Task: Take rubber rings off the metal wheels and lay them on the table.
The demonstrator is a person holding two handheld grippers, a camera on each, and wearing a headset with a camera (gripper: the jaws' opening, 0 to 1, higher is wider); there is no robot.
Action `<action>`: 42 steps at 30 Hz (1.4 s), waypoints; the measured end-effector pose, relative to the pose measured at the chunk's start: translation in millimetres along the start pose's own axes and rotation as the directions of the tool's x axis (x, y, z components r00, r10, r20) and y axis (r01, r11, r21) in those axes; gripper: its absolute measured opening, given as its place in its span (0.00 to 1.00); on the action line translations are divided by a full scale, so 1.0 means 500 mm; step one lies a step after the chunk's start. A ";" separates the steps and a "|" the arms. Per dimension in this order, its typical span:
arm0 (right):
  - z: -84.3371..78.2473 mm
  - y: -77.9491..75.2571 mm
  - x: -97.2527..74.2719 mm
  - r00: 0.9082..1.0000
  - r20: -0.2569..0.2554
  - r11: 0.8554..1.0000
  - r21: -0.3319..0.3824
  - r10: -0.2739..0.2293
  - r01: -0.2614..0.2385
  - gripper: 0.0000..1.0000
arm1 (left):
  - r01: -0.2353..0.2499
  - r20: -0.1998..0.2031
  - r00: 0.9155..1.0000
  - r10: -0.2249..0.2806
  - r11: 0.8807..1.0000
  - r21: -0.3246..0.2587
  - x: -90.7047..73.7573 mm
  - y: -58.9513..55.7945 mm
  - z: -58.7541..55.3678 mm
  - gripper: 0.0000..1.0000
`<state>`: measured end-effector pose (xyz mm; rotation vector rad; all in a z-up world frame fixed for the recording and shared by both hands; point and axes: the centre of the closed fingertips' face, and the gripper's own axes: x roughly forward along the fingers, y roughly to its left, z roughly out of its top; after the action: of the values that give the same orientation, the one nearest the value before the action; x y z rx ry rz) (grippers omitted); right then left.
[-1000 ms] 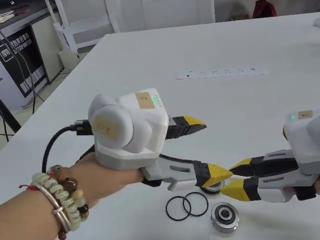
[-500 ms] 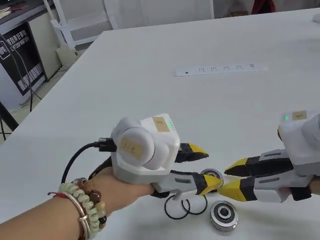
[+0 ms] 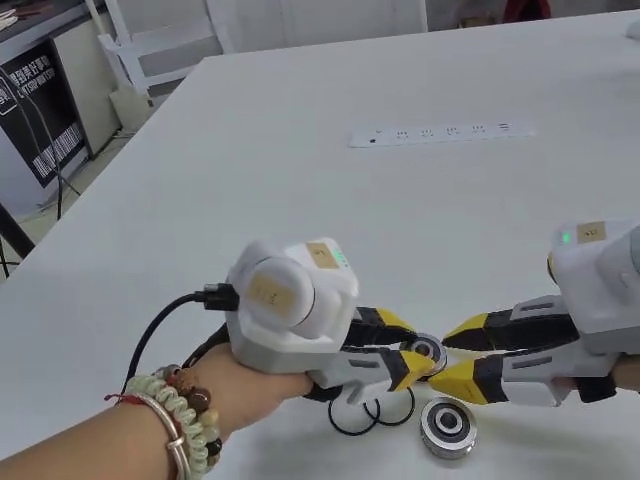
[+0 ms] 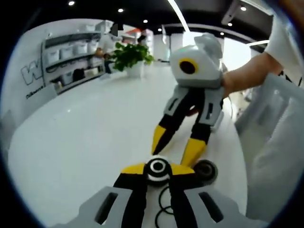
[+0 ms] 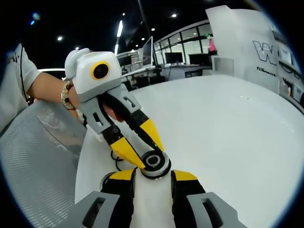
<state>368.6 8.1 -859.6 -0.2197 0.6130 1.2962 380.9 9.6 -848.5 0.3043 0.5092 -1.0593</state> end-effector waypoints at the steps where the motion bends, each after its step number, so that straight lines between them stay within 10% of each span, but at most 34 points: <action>1: 0.001 0.000 0.000 1.000 0.001 1.000 -0.003 -0.002 0.002 0.27 | -0.001 0.001 1.000 0.001 1.000 -0.001 0.000 0.001 0.000 0.18; 42: -0.014 -0.017 -0.006 0.996 -0.042 0.981 -0.186 -0.073 0.064 0.03 | -0.001 0.020 1.000 0.001 1.000 0.001 0.002 -0.004 0.001 0.14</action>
<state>374.1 -0.2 -865.0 -0.4223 0.5219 1.2840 379.5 7.8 -848.7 0.2949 0.4903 -1.0608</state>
